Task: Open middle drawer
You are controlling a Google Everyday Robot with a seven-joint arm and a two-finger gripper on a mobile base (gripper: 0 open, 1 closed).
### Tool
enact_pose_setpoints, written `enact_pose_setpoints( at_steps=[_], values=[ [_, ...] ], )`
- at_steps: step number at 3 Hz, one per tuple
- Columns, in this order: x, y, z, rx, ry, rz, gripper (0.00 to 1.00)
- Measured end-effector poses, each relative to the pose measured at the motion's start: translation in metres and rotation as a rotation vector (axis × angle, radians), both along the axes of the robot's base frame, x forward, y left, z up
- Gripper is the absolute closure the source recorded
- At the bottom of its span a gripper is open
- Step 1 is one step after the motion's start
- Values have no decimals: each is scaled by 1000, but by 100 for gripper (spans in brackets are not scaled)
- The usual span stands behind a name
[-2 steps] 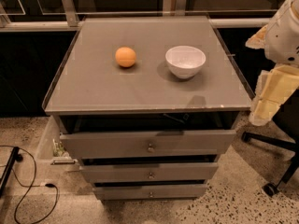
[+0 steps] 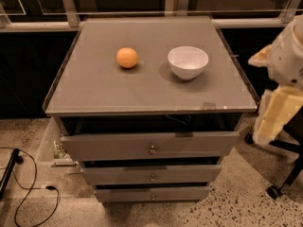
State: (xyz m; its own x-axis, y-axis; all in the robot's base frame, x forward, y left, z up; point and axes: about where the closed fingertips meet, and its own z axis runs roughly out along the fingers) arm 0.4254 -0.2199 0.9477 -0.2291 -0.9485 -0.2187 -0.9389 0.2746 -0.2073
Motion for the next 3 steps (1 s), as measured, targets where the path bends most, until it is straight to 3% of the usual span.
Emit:
enact_pose_setpoints(
  at_steps=[2,3],
  values=[
    [-55,-1,-122,89,103,50,0],
    [-64,-2,-134,82,128,51,0]
  ],
)
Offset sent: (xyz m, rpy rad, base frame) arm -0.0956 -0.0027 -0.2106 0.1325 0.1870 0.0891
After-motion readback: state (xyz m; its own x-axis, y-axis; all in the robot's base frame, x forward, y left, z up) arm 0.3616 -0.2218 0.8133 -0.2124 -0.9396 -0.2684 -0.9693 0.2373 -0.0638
